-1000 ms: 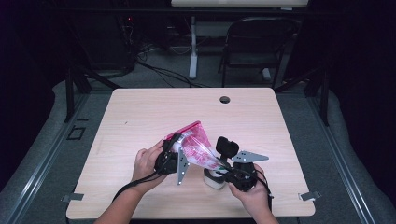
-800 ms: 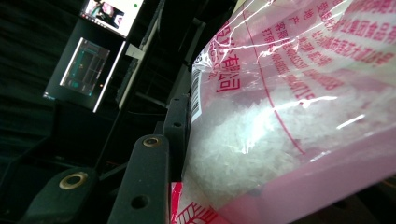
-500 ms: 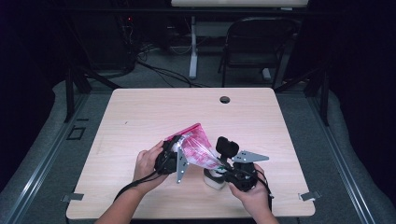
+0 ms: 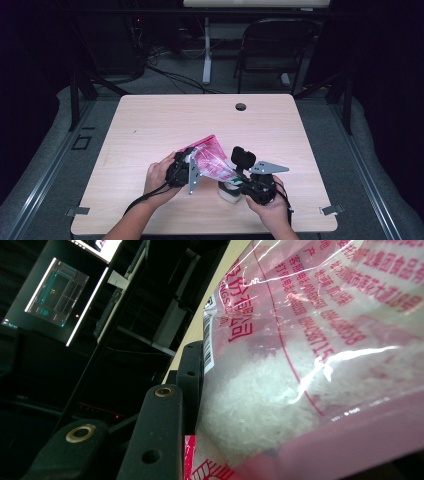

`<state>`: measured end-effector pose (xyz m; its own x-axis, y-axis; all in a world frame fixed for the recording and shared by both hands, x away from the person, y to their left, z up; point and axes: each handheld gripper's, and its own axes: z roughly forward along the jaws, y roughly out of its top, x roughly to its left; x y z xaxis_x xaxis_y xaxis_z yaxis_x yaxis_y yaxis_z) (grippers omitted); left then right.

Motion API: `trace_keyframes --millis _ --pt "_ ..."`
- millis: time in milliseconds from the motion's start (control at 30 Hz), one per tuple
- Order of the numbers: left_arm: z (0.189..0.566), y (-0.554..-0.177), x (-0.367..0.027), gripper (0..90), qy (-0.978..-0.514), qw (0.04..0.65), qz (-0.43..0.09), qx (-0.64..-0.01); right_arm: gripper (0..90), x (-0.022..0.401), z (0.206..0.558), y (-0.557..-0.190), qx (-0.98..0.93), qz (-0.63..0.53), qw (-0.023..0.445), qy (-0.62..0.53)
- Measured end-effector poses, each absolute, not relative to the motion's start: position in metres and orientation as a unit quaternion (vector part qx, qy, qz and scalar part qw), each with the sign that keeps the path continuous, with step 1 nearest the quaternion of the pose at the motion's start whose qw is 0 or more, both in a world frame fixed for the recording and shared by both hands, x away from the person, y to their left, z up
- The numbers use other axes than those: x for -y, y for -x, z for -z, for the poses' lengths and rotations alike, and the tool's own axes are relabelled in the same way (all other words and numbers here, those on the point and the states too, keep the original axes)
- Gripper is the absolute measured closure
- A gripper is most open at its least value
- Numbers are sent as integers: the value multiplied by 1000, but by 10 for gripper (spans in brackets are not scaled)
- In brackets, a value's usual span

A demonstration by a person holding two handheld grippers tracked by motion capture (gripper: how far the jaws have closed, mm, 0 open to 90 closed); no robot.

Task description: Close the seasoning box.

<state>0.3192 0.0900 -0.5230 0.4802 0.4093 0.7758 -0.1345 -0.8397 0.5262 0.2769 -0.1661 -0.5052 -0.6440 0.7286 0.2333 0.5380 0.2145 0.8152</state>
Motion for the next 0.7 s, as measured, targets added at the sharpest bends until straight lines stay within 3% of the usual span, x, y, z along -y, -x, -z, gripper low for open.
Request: trace_keyframes --millis 700 --pt "530 -322 -92 699 -833 290 -458 -115 899 167 503 -277 -771 -477 103 -409"
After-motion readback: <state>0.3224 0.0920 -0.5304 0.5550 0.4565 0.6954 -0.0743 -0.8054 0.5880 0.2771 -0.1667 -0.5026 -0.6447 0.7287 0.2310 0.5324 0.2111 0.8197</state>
